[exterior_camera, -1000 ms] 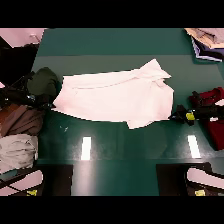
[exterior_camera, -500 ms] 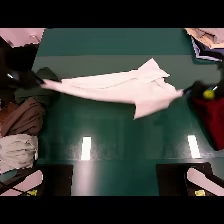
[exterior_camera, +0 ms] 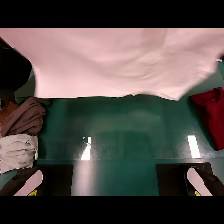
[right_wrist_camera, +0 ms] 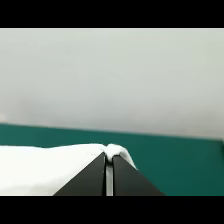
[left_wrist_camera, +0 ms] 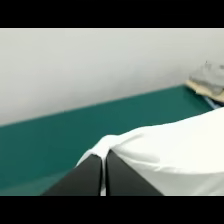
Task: Fold the shirts.
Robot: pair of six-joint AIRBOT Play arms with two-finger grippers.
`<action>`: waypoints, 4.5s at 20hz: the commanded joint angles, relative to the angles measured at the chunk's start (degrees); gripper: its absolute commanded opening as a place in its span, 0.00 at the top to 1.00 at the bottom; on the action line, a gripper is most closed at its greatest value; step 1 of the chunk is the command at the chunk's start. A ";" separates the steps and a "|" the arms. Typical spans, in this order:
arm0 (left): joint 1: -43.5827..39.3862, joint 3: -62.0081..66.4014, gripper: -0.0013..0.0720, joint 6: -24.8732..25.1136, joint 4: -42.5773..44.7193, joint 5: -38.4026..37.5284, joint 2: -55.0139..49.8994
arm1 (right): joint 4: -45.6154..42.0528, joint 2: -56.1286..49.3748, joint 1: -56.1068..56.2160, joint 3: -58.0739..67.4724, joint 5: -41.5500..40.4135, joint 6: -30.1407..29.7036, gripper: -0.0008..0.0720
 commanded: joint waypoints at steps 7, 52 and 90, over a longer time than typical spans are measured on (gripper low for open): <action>0.02 2.12 0.95 -2.69 -5.07 -0.66 6.91 | -25.70 -2.75 -0.02 24.59 13.60 13.25 0.97; -6.16 -41.05 0.40 7.69 11.28 10.62 -39.17 | -41.51 -52.87 20.35 -8.63 8.04 15.69 0.52; -1.84 -71.91 0.95 9.22 2.45 1.99 -15.30 | -23.47 -16.48 4.42 -53.90 20.44 6.16 0.47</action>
